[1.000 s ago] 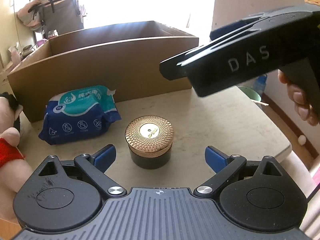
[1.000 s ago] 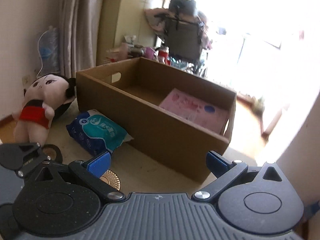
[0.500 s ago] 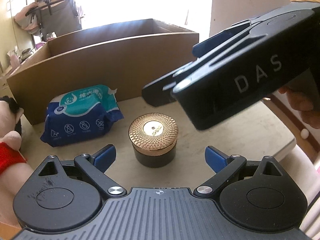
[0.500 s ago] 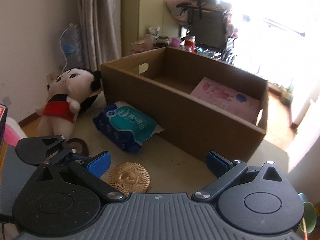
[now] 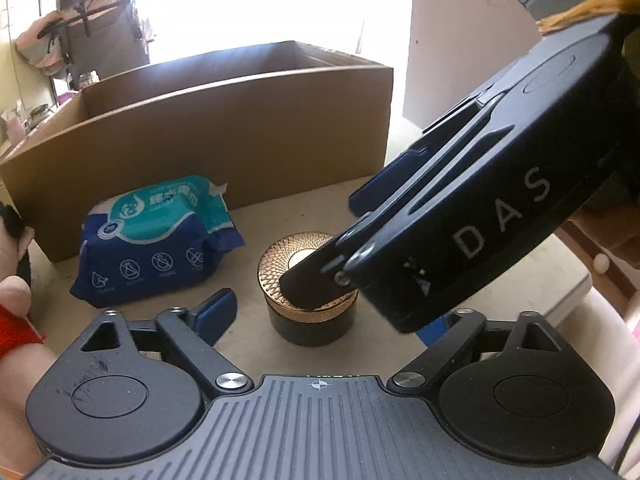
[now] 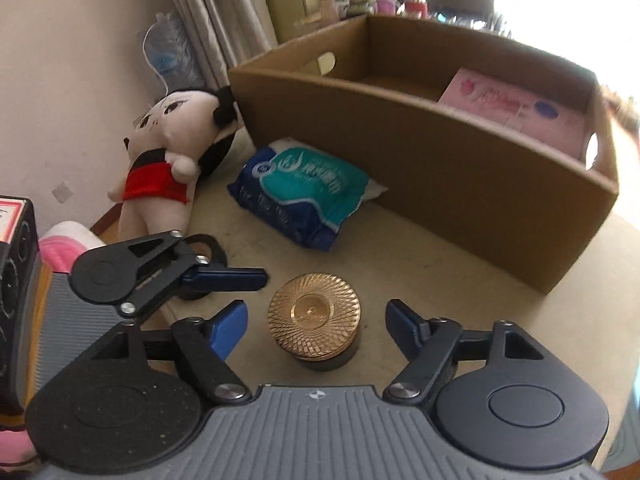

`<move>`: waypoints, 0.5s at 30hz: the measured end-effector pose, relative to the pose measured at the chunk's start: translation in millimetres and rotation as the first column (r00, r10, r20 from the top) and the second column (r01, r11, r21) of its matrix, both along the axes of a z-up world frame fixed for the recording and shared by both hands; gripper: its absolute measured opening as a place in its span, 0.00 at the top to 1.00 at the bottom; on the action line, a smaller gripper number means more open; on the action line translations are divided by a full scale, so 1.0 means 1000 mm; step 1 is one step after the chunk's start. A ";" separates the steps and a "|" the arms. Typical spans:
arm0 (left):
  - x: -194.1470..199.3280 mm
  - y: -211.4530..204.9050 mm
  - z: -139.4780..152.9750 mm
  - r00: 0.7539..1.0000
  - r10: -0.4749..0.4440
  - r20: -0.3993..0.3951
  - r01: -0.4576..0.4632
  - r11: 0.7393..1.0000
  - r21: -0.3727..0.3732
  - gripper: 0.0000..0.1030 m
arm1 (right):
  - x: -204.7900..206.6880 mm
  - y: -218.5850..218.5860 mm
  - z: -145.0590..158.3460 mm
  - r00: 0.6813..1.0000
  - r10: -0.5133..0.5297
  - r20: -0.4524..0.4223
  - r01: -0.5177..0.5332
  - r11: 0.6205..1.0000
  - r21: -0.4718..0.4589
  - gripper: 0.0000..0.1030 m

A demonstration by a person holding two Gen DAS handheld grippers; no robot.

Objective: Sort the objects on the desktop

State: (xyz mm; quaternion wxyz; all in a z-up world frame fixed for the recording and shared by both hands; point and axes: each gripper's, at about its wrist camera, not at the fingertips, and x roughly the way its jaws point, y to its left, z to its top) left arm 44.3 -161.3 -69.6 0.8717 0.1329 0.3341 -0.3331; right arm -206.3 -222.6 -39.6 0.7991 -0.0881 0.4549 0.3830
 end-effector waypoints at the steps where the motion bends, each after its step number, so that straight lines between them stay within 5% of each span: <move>1: 0.001 0.000 -0.001 1.000 0.001 -0.004 -0.001 1.000 0.000 0.19 | 0.001 0.002 0.000 1.000 0.004 -0.006 -0.004 1.000 -0.005 0.28; 15: 0.007 -0.003 -0.012 1.000 -0.014 -0.027 0.014 1.000 -0.006 0.34 | 0.010 0.016 -0.015 0.998 0.027 -0.060 -0.032 0.996 -0.082 0.40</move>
